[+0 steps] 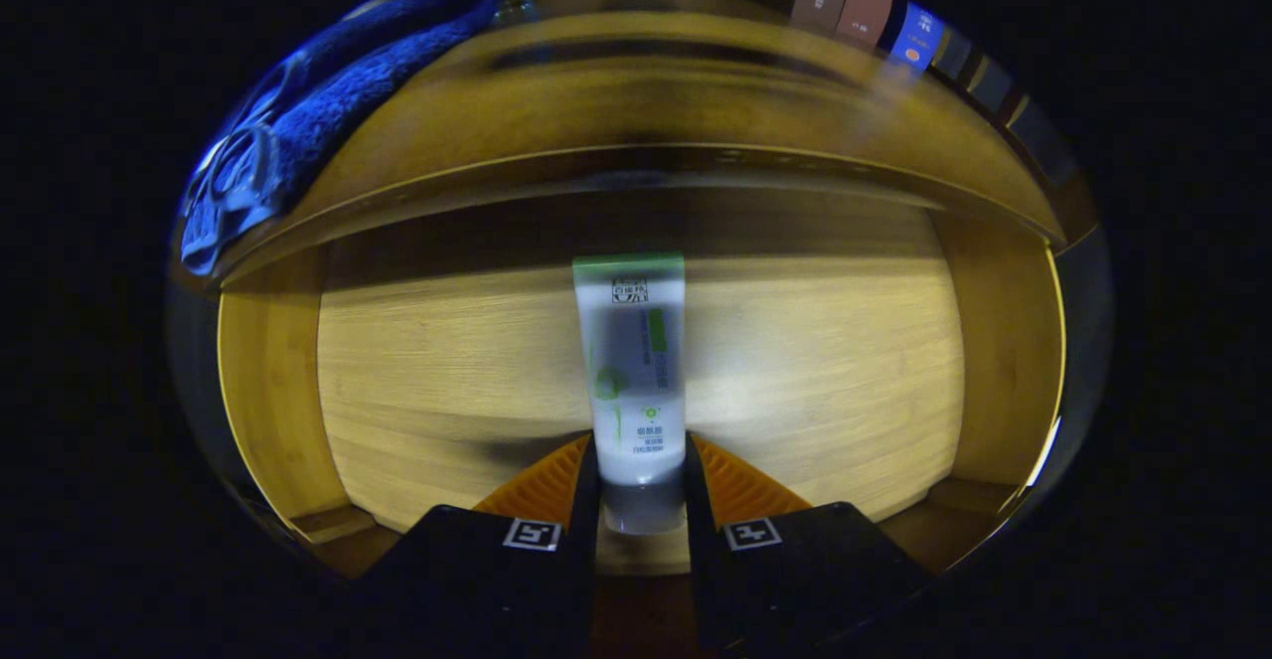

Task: Pull open the drawer, take out the items inside it, and place them on the countertop above the cabinet.

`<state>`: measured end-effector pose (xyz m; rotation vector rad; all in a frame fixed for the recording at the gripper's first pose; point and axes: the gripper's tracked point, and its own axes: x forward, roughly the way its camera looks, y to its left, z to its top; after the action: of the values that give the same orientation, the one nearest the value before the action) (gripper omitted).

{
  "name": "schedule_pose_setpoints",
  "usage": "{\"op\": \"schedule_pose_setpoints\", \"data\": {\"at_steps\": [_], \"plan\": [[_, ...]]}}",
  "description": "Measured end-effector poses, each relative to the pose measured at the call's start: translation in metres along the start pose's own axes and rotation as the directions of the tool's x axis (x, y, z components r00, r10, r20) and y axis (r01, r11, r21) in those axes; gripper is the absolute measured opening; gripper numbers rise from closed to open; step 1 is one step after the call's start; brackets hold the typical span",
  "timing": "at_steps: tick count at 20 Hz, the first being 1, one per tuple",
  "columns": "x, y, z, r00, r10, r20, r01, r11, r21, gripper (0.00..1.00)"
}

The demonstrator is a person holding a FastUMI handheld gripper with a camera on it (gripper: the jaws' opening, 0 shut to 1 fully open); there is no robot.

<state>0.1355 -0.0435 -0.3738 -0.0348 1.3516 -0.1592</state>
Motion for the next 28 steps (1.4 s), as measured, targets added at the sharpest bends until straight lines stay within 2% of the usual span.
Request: {"op": "schedule_pose_setpoints", "data": {"at_steps": [2, 10, 13, 17, 20, 22, 26, 28], "plan": [[-0.011, 0.005, 0.002, 0.999, 0.039, 0.016, -0.039, 0.999, 0.01, 0.45], [-0.104, -0.001, 0.008, 0.976, 0.12, 0.18, -0.13, 0.99, 0.045, 0.44], [-0.14, -0.008, 0.026, 0.956, 0.132, 0.263, -0.159, 0.984, 0.084, 0.44], [-0.176, -0.011, 0.066, 0.915, 0.131, 0.381, -0.166, 0.984, 0.06, 0.44], [-0.179, -0.013, 0.11, 0.89, 0.119, 0.441, -0.172, 0.982, 0.082, 0.44], [-0.167, -0.019, 0.136, 0.886, 0.099, 0.454, -0.158, 0.983, 0.094, 0.44], [-0.126, -0.018, 0.176, 0.904, 0.095, 0.418, -0.156, 0.981, 0.113, 0.44], [-0.108, -0.016, 0.189, 0.91, 0.078, 0.407, -0.124, 0.988, 0.089, 0.44]]}}
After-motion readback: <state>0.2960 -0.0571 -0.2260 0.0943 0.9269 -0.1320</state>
